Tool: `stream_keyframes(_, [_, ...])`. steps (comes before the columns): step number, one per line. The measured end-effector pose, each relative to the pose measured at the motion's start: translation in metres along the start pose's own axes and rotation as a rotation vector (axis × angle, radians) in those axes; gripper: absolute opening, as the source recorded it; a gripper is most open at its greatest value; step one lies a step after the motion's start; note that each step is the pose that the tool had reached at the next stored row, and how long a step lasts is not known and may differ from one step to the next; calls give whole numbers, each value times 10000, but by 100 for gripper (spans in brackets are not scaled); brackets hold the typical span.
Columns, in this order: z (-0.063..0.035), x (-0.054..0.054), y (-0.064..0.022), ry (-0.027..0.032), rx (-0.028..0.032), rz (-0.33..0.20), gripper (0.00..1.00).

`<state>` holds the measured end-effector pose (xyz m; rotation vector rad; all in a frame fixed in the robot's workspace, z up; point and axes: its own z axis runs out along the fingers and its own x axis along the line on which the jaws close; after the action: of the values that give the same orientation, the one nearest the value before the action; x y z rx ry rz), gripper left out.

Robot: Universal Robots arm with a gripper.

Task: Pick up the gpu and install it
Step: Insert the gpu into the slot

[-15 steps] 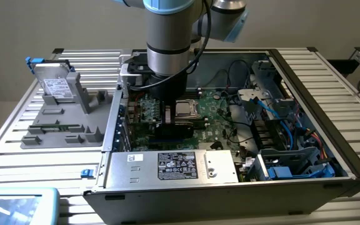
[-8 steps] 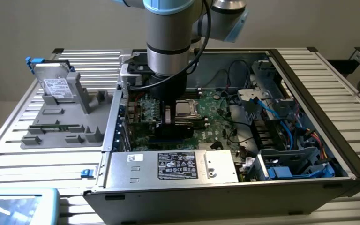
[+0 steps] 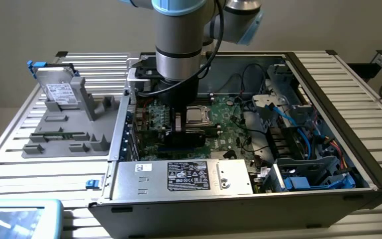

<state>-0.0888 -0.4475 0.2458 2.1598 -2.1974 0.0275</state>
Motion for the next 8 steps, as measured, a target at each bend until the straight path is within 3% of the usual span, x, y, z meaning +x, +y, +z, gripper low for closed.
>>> stream_keyframes(8, [2, -1, 23, -2, 1, -3, 28])
